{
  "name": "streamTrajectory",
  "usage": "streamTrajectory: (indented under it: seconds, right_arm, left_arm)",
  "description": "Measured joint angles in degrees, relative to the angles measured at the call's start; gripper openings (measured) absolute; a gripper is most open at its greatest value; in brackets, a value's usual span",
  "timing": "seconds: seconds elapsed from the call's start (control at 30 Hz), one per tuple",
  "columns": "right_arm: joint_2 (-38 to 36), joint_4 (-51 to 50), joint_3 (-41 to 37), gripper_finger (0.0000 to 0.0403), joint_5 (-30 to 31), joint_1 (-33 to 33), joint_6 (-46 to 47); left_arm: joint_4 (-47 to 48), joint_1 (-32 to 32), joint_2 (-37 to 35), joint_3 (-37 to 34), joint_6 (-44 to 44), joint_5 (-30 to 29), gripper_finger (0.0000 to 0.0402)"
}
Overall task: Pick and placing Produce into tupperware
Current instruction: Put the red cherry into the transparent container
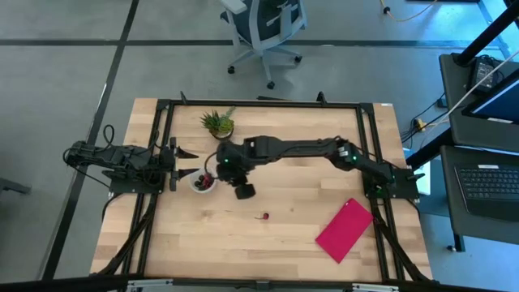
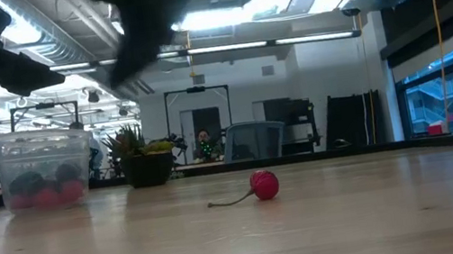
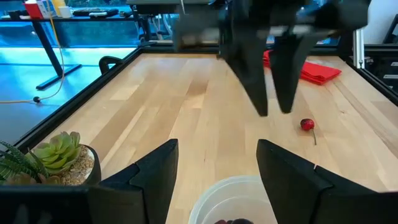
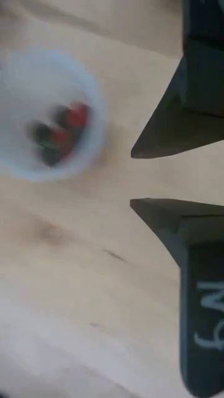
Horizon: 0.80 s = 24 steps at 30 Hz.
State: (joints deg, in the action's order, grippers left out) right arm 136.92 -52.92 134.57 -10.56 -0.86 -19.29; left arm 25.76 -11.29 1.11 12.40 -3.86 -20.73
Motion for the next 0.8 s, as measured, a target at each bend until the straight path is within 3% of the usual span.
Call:
streamTrajectory:
  seconds: [0.1,0.3,0.57,0.8]
  right_arm:
    - [-0.24,-6.62,-0.2,0.0116,1.53,-1.23,1.14]
    - [-0.49,-21.29,-0.22,0.009,11.99,-5.56,5.92]
    - [-0.52,-23.68,-0.9,0.0034,12.18,-11.29,10.7]
    - [-0.52,-24.16,-0.95,0.0008,12.6,-13.82,13.34]
  left_arm:
    - [0.0,0.0,-0.01,0.0,-0.02,-0.01,0.0212]
    - [0.0,0.0,0.01,0.0,-0.05,0.0,0.0212]
    - [0.02,0.02,0.01,0.0,-0.14,0.03,0.0212]
    - [0.3,0.01,0.0,0.0,-0.53,2.42,0.0212]
